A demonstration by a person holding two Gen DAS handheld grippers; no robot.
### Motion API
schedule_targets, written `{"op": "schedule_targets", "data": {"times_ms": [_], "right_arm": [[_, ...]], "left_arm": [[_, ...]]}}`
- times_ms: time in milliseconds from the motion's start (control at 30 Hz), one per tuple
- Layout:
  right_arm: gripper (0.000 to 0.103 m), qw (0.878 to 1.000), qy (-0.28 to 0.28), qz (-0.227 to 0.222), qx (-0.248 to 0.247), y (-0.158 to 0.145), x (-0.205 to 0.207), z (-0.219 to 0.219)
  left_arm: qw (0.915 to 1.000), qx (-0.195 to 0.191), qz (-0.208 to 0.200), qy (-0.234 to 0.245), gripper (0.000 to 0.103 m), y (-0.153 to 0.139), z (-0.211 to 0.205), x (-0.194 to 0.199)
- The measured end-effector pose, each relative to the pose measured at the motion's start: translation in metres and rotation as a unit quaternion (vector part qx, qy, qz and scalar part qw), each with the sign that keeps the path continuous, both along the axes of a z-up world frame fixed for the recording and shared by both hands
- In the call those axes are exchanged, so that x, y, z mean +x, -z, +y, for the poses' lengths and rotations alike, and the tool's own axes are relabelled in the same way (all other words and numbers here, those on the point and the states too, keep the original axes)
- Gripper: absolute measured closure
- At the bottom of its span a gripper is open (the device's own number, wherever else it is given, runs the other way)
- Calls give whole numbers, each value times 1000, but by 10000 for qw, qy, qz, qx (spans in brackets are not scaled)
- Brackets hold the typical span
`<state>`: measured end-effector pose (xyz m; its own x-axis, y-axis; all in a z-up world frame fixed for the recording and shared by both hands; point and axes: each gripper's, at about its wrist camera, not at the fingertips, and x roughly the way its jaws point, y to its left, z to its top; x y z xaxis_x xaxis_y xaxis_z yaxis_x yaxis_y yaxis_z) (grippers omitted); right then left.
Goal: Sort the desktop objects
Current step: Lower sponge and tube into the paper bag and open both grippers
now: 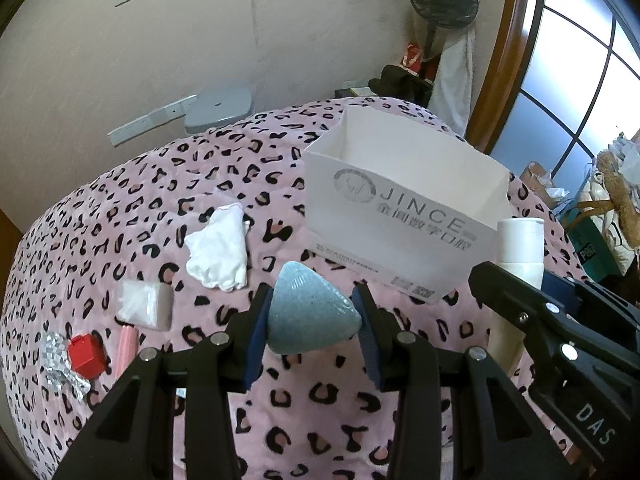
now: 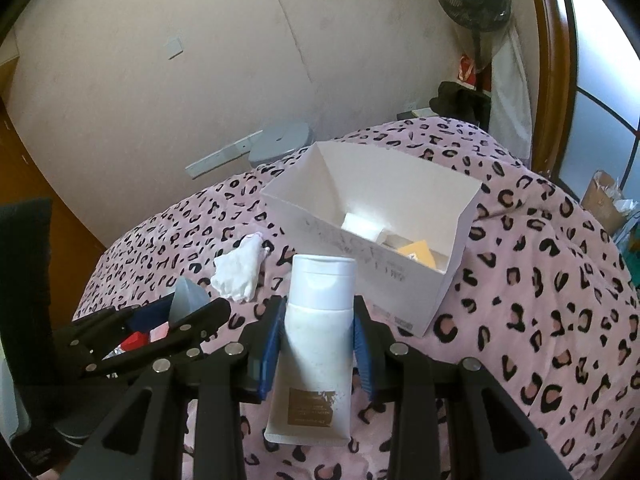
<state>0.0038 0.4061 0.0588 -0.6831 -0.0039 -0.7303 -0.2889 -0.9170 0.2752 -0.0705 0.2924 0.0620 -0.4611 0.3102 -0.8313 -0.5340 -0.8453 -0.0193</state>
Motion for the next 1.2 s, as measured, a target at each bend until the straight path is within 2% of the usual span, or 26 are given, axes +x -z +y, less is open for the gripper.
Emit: {"op": "schedule_targets", "data": {"times_ms": [667,1000,1200], "right_arm": [[70,9989,170,97,438,-25,-19,37],[70,9978,326,240,528,-35,-47,63],[70,9968,452,224,624,-35,-70,81]], "left_arm": [[9983,186,-55,541,62,-26,66,-42],[9976,185,-49,670,62,-35,95,-76],[9975,142,-129,684,62,-31,117,-101]]}}
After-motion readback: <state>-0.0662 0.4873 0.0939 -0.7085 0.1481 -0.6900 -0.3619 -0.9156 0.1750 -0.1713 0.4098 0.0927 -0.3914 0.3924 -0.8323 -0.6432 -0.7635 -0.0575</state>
